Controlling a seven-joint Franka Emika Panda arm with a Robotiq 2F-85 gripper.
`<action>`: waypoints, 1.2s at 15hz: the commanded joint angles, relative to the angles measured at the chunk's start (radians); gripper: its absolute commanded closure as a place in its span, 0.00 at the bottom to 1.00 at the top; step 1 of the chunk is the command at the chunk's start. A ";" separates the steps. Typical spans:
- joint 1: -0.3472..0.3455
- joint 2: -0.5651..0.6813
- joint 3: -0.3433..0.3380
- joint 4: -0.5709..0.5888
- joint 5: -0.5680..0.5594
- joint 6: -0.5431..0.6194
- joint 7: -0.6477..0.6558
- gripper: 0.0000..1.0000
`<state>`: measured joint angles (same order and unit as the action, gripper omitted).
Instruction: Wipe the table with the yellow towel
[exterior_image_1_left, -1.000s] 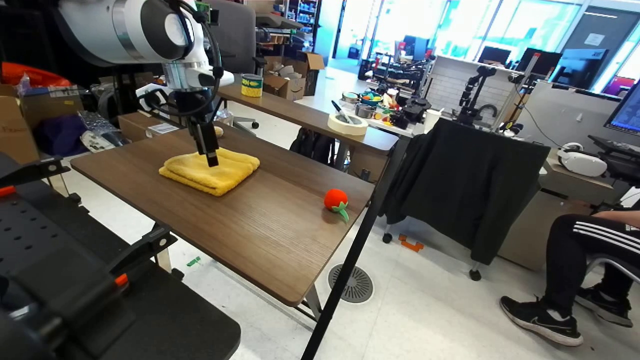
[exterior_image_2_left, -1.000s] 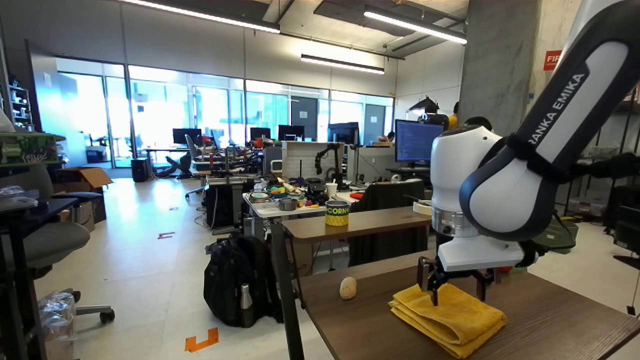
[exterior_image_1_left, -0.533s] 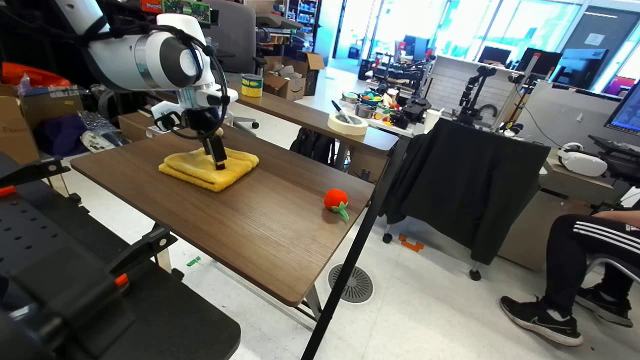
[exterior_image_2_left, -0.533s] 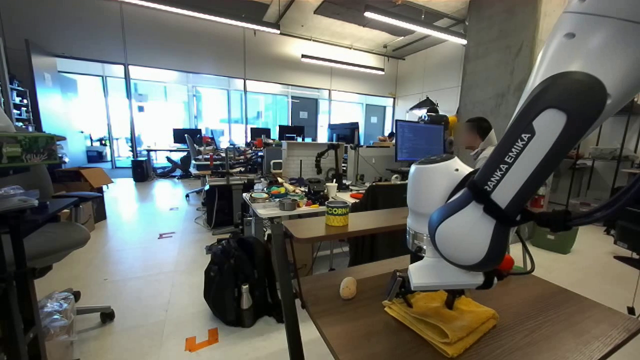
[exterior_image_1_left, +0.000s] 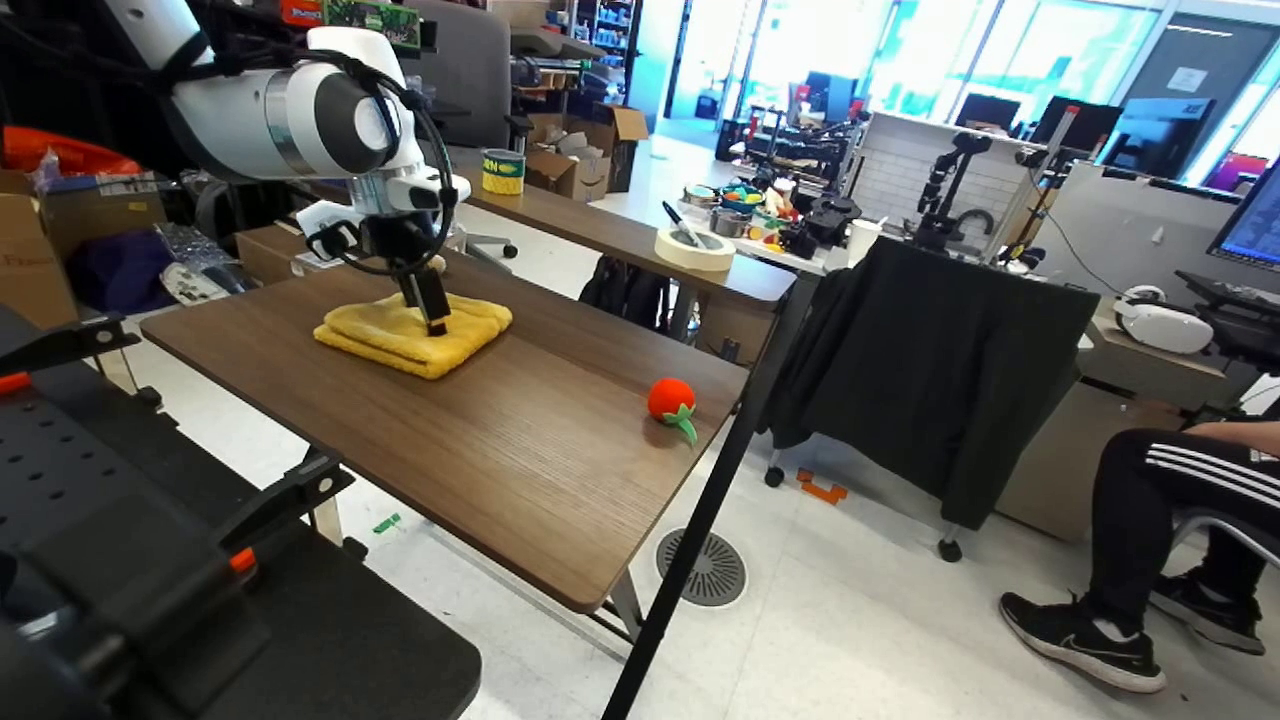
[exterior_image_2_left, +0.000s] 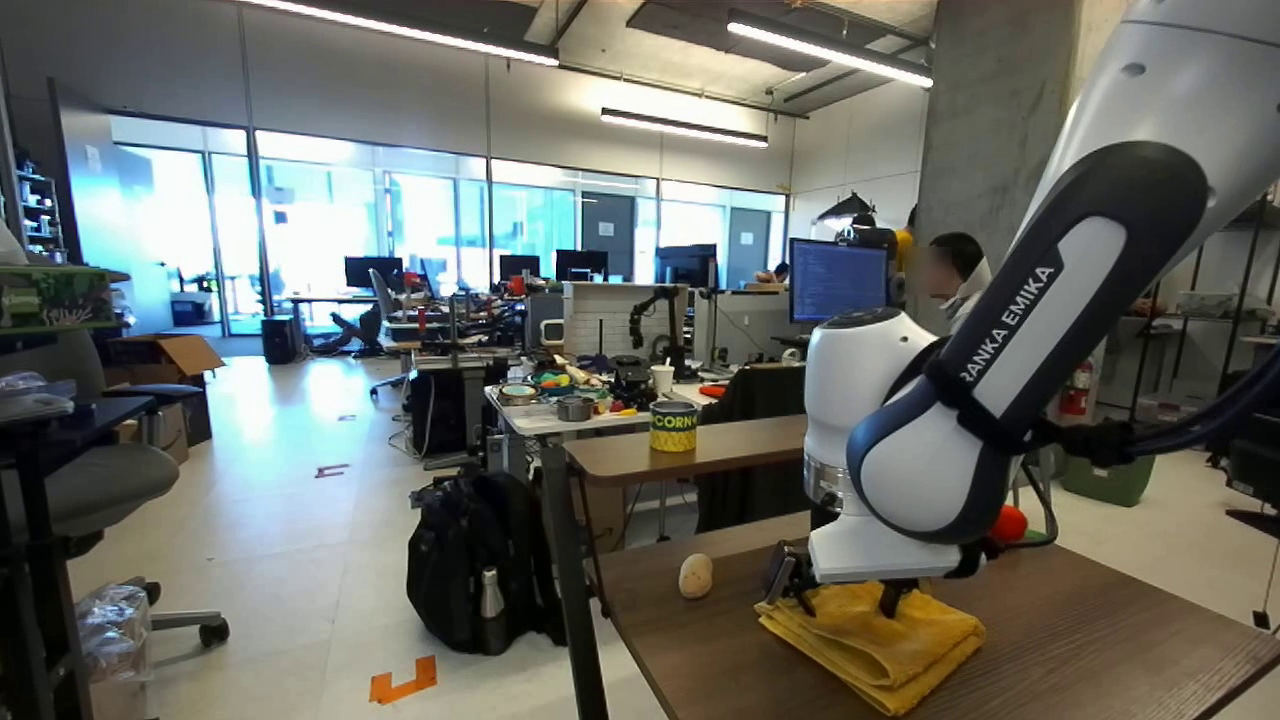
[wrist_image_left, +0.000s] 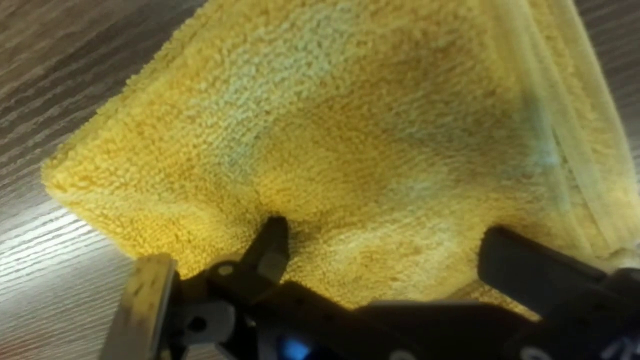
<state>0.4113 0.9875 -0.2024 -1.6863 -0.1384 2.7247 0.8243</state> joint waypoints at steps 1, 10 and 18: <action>0.084 -0.038 0.025 -0.026 -0.036 -0.006 -0.067 0.00; 0.145 -0.055 0.145 -0.035 -0.003 -0.069 -0.256 0.00; 0.144 -0.157 0.081 -0.284 -0.033 -0.086 -0.242 0.00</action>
<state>0.5714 0.8937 -0.0745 -1.8246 -0.1593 2.6781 0.6133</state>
